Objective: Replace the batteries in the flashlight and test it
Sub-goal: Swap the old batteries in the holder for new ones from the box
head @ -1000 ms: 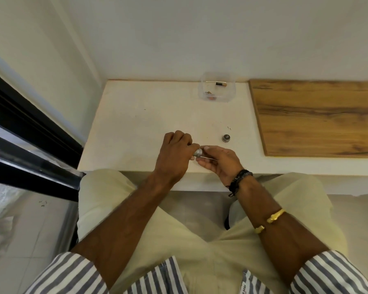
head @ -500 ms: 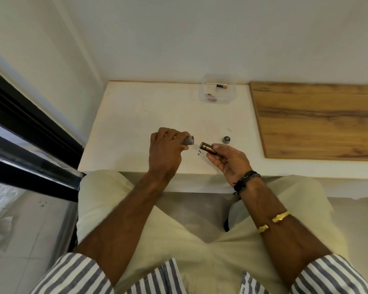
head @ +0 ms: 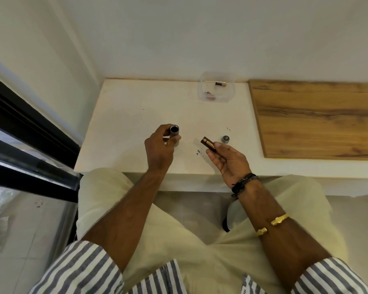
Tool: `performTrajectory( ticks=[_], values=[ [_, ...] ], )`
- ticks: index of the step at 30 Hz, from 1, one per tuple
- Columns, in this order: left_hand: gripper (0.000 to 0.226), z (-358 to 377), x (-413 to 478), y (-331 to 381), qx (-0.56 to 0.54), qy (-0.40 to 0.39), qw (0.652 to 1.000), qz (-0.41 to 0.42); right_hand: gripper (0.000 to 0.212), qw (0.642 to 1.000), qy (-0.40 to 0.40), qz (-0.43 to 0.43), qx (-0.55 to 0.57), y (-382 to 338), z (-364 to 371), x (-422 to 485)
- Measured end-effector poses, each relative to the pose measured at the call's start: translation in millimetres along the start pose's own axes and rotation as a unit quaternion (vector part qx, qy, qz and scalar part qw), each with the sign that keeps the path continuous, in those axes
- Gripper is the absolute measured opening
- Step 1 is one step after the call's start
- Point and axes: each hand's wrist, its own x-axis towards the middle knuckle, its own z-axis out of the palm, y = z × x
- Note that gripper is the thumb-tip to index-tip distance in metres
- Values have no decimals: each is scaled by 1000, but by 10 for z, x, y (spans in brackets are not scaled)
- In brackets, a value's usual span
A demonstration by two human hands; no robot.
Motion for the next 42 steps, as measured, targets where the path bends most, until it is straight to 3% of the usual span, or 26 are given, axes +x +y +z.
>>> performTrajectory(
  ticks=[13,17,19,22,25,29,35,42],
  values=[
    [23,5,27,-62,21,-3,1000,-6,16,1000,5,-3,-6,10,-12,16],
    [47,-29,6,-13,43,-7,999,-20,24,1000,-2,-3,1,-2,10,-10],
    [55,-66,-9,76,43,38,998,11,21,1000,-9,-1,4,-9,12,-16],
    [35,-125,-80,221,28,99,986,131,25,1000,-28,2,4,-22,24,-29],
    [24,-80,-212,257,9,7,987,162,40,999,-52,0,-11,-20,56,-46],
    [35,42,-311,221,-17,-113,991,66,31,997,-72,-3,-36,3,71,-70],
    [30,58,-320,225,-60,-129,990,18,27,994,-72,2,-87,39,76,-115],
    [26,68,-375,188,-51,-143,988,31,16,971,-30,-47,-234,77,108,-115]
  ],
)
